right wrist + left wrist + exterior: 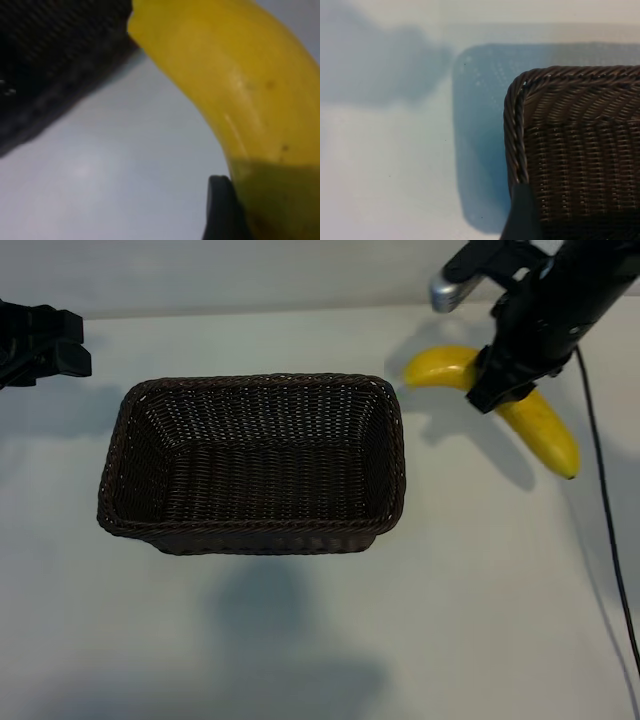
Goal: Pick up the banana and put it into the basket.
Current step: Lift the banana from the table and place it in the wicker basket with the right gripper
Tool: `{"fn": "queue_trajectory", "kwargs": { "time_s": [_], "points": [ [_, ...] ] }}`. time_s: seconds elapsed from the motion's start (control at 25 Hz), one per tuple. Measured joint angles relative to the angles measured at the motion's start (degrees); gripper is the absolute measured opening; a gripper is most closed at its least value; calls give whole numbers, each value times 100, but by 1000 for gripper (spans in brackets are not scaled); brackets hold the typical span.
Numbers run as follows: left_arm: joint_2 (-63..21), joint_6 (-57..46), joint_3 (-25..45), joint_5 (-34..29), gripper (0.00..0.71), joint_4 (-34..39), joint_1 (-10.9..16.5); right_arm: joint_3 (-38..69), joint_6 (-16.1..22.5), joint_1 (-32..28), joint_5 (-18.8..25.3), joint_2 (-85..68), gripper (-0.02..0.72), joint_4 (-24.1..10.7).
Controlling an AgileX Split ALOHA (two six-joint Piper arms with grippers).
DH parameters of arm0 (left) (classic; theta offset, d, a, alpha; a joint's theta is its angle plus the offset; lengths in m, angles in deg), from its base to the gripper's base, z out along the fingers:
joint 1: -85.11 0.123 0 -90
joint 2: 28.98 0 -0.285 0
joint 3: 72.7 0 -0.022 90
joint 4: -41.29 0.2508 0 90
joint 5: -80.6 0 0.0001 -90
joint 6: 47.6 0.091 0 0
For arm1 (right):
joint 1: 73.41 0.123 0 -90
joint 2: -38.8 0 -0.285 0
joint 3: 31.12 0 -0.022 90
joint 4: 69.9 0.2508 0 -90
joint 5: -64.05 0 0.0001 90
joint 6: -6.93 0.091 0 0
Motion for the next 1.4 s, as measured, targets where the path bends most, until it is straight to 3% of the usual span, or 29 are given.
{"fn": "queue_trajectory", "kwargs": {
  "time_s": [0.68, 1.08, 1.4],
  "points": [
    [0, 134, 0, 0, 590, -132, 0, -7, 566, 898, -128, 0, 408, 26],
    [0, 140, 0, 0, 590, -160, 0, -581, 836, 1204, 131, 100, 408, 145],
    [0, 151, 0, -30, 589, -260, 0, -1189, 906, 1872, 296, 825, 408, 142]
  ]
}}
